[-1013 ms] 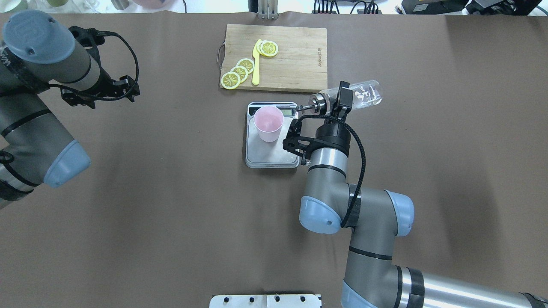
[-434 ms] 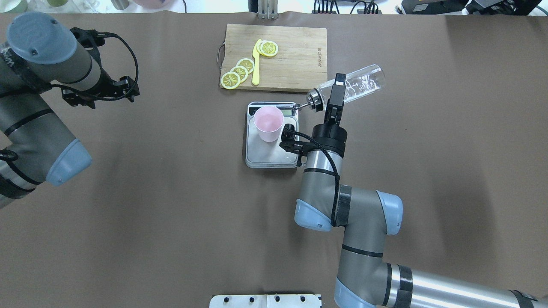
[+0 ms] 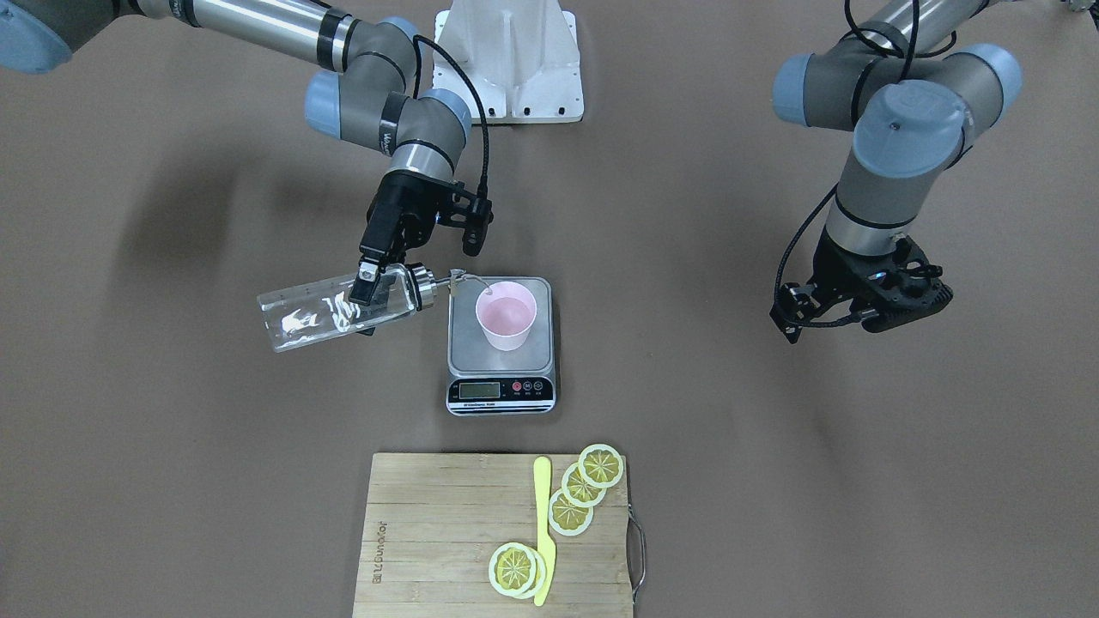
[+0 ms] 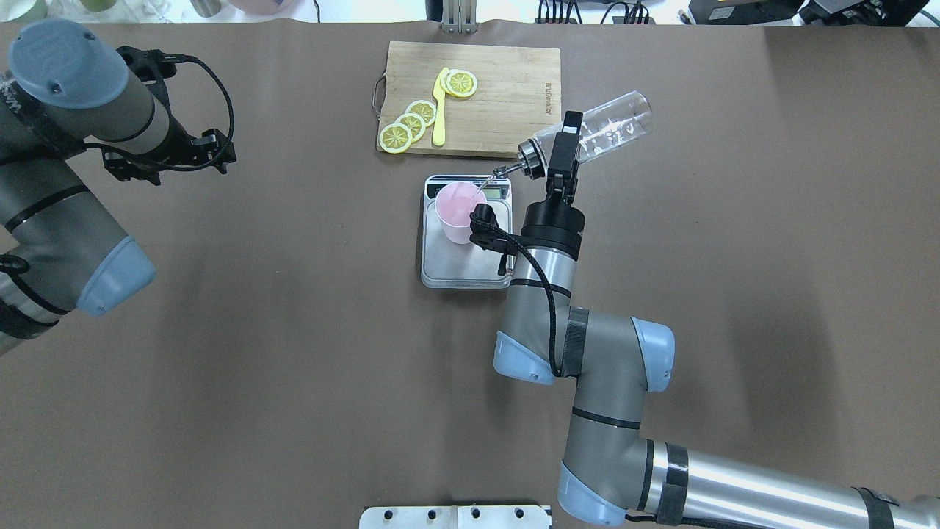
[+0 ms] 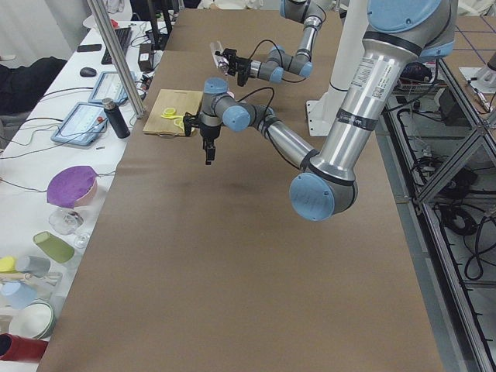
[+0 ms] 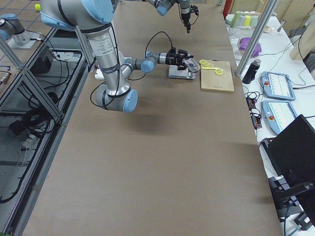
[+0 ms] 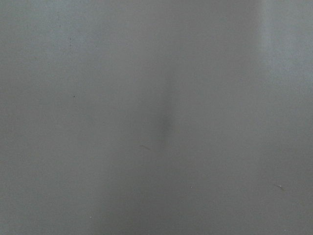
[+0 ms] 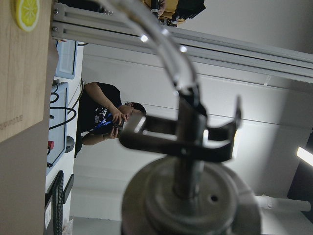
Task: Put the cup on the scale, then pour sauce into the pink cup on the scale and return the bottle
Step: 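Tilt the sauce bottle with the right gripper to pour into the cup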
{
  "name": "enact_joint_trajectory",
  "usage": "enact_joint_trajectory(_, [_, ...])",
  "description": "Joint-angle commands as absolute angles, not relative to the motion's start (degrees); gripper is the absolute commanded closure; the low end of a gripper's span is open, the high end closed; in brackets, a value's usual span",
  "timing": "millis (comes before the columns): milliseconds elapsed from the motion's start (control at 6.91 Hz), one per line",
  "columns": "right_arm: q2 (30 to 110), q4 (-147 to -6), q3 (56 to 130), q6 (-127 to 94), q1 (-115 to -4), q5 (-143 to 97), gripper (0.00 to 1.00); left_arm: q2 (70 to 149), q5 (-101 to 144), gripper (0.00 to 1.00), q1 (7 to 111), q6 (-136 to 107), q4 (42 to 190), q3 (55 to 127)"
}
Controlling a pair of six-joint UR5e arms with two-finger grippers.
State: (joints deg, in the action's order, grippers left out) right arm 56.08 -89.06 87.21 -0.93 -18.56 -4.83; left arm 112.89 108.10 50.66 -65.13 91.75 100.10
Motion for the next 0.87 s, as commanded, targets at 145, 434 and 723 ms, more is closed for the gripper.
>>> enact_joint_trajectory(145, [55.7, -88.5, 85.7, 0.0, -18.7, -2.5, 1.0, 112.7, 109.8, 0.01, 51.2, -65.1, 92.7, 99.5])
enact_joint_trajectory(434, [55.5, -88.3, 85.7, -0.5, -18.7, -2.5, 1.0, 112.8, 109.8, 0.01, 51.2, -65.1, 92.8, 99.3])
enact_joint_trajectory(723, [56.0, -82.1, 85.7, -1.7, -18.9, -6.4, 1.0, 112.9, 109.8, 0.01, 51.2, -65.1, 92.8, 99.5])
